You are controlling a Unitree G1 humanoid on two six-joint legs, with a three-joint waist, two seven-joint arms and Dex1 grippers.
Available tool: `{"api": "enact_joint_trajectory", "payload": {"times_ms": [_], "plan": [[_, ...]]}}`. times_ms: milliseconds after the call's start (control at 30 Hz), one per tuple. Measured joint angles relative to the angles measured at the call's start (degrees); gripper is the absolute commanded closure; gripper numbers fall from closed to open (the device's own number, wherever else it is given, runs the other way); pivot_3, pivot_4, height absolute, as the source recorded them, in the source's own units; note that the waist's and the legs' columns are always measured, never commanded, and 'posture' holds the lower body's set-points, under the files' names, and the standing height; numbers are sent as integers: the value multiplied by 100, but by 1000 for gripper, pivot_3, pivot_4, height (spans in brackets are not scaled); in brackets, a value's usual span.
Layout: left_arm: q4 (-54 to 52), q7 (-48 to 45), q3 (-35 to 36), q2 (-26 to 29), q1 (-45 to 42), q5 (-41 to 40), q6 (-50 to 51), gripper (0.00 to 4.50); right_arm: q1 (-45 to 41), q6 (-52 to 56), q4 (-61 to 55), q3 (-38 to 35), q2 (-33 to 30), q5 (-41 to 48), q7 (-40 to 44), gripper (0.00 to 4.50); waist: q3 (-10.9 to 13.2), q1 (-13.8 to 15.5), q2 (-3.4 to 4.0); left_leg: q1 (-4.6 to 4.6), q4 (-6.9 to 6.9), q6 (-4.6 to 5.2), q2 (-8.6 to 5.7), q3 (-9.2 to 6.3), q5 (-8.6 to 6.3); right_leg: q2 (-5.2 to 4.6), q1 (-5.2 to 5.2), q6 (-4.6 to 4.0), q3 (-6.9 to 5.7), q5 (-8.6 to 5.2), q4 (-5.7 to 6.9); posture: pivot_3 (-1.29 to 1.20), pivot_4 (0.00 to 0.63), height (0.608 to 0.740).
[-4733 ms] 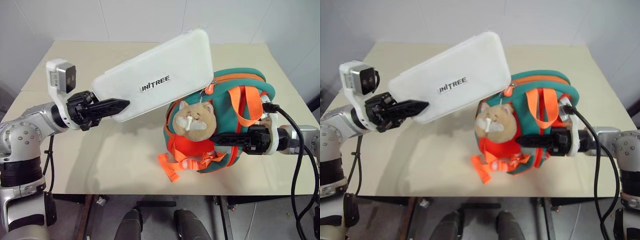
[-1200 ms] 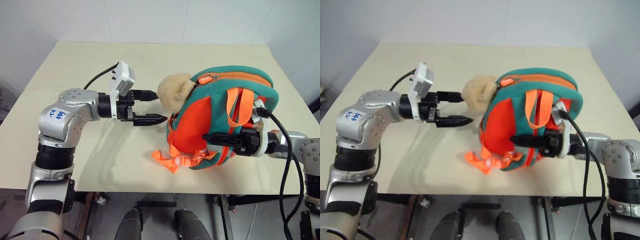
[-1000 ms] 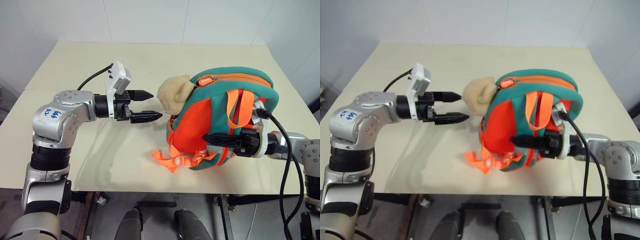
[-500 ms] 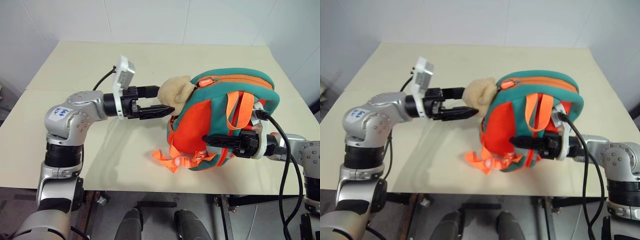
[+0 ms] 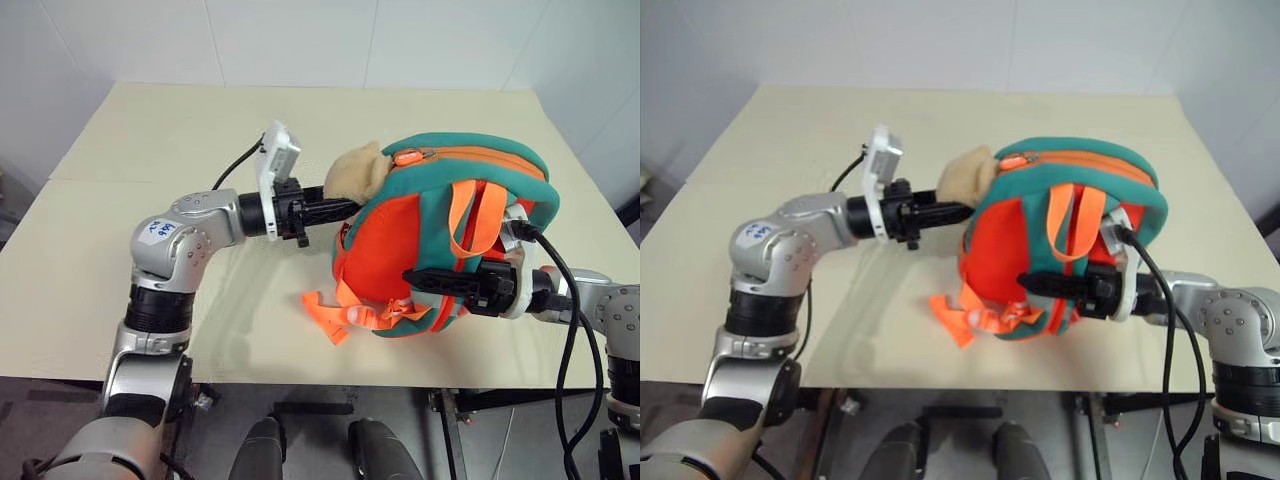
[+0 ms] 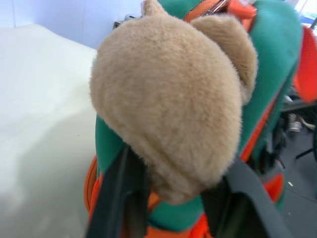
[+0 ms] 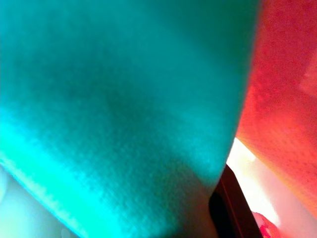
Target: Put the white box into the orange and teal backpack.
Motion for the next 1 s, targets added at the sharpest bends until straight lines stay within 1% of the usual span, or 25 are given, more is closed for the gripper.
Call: {"api": "enact_joint_trajectory", "payload": {"times_ms": [67,233,333,400,667,767,867,933,1000], "plan": [[-34,-238,67,278,155,-2,-129,4015,10,-1,-9,0,4,9,-14,4461,0,0,0,1,-1,-1,2,0,0,2,-1,-1,0,-1,0,0,150,740],[280,-463,190,682,272,132,-592,4015,24,-7,-19,0,36,48,-62,4461,0,19,0,0,3,-1,-3,0,0,-4,2,-2,0,0,-1,0,150,740],[709,-581,124,959,411,479,-961,4015,35,-7,-40,-1,46,64,-98,4461,0,2,0,7,-4,0,-1,7,0,-3,2,-2,6,0,-1,0,150,740],[929,-613,1,893,512,638,-1103,4015,35,-7,-39,-1,48,67,-125,4461,0,16,0,6,-5,0,-1,6,0,-4,2,-3,4,-1,-2,0,150,740],[1828,-678,-730,184,686,1277,-1611,4015,34,8,-43,-5,49,158,-219,4461,0,26,0,4,-3,0,-2,4,0,-6,2,-3,3,-1,-3,0,150,740],[2019,-654,-980,104,719,1632,-1841,4015,77,10,-63,-24,49,185,-270,4461,-1,27,0,5,-4,1,-2,4,0,-6,2,-3,3,-1,-3,0,150,740],[2024,-648,-1068,77,928,1754,-1868,4015,136,3,-160,-29,50,184,-295,4461,-1,27,0,4,-4,1,-3,4,-1,-8,3,-3,4,-1,-4,0,150,740],[1834,-673,-1076,143,1069,1762,-1876,4015,169,-49,-254,-14,44,119,-280,4461,-3,27,-2,6,-3,1,-2,3,-1,-8,5,-3,3,-1,-4,0,150,740],[1553,-693,-1021,304,1228,1763,-1865,4015,243,-294,-392,74,10,-125,-254,4461,-3,26,-1,8,-4,1,-1,3,-1,-7,6,-3,3,-1,-4,0,150,740]]}}
